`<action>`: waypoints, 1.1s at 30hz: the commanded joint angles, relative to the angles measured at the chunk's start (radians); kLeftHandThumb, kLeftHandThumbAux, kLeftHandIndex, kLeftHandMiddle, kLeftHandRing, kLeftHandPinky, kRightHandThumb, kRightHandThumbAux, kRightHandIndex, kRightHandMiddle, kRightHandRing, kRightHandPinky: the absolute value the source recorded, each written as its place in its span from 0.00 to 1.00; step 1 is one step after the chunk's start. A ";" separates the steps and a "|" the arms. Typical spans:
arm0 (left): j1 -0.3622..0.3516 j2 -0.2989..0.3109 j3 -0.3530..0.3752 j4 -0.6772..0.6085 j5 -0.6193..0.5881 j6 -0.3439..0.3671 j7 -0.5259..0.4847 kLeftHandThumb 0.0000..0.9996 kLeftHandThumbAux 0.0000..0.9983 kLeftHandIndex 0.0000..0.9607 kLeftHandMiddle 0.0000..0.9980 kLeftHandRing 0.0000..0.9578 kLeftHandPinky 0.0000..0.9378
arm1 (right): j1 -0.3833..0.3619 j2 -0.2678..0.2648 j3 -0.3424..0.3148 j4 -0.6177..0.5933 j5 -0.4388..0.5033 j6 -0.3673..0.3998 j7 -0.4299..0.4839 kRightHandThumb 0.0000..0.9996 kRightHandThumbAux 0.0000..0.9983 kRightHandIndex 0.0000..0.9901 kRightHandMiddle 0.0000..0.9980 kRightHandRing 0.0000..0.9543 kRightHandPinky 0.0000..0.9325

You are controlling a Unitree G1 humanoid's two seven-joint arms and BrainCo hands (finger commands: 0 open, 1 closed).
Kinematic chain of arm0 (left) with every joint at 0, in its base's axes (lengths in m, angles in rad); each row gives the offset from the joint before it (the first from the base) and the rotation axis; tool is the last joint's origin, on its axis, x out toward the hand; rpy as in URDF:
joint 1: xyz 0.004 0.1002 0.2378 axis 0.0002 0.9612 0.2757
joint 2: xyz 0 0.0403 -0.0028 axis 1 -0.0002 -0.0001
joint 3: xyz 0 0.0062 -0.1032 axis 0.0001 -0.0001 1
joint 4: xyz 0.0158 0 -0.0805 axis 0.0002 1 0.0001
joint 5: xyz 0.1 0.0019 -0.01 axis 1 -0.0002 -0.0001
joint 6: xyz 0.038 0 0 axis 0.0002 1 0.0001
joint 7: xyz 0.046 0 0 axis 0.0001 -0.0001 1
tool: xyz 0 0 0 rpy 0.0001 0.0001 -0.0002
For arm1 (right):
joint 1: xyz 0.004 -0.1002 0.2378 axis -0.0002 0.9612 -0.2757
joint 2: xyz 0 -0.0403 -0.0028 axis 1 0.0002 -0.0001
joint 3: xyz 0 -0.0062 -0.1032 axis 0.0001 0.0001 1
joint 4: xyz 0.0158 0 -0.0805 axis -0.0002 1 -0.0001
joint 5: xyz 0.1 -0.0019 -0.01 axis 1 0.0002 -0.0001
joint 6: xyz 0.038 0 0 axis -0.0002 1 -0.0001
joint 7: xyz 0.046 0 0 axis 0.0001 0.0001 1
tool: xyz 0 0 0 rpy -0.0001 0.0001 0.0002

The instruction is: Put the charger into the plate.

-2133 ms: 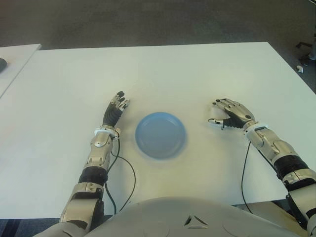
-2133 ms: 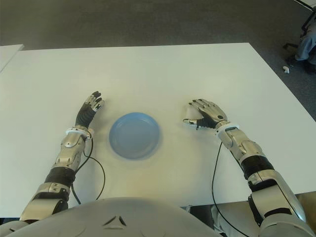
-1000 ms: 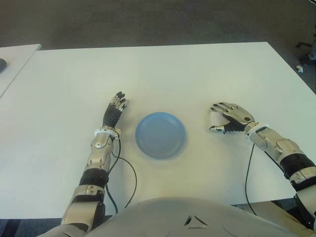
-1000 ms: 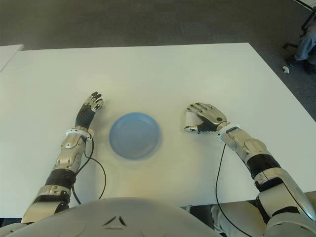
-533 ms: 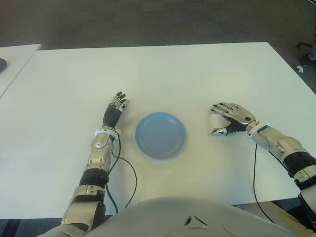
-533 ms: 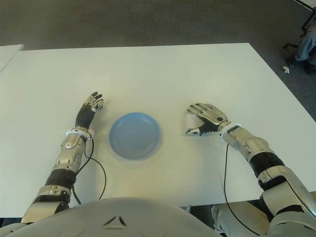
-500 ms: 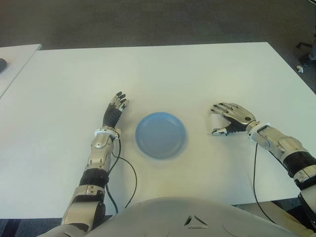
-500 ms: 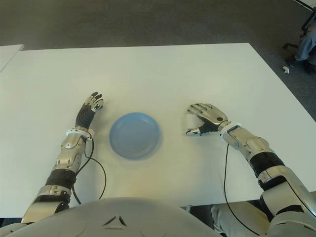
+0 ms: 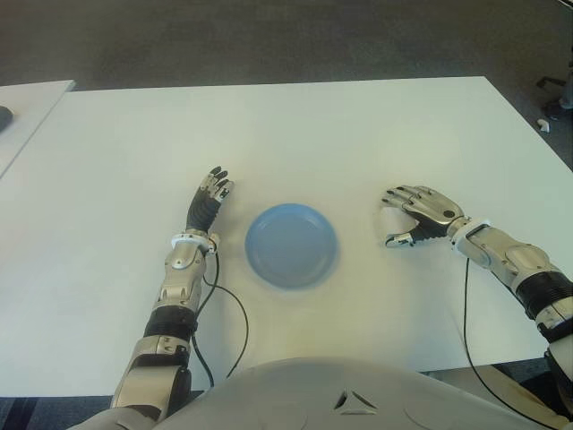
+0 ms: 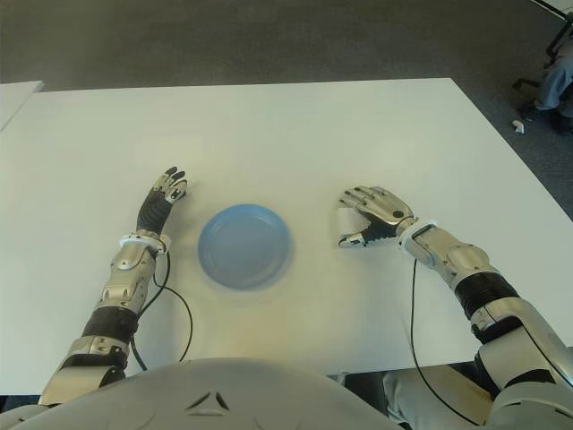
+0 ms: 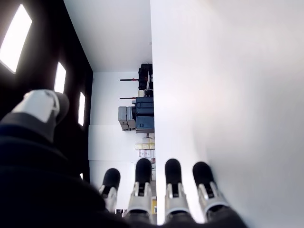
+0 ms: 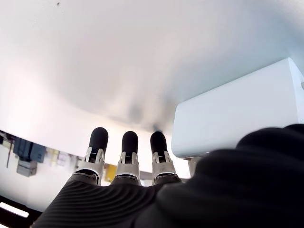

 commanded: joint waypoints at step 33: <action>0.082 -0.037 -0.034 0.063 0.055 0.107 0.008 0.00 0.47 0.09 0.15 0.15 0.17 | -0.003 -0.002 0.083 0.044 -0.158 0.049 -0.257 0.72 0.68 0.44 0.75 0.79 0.86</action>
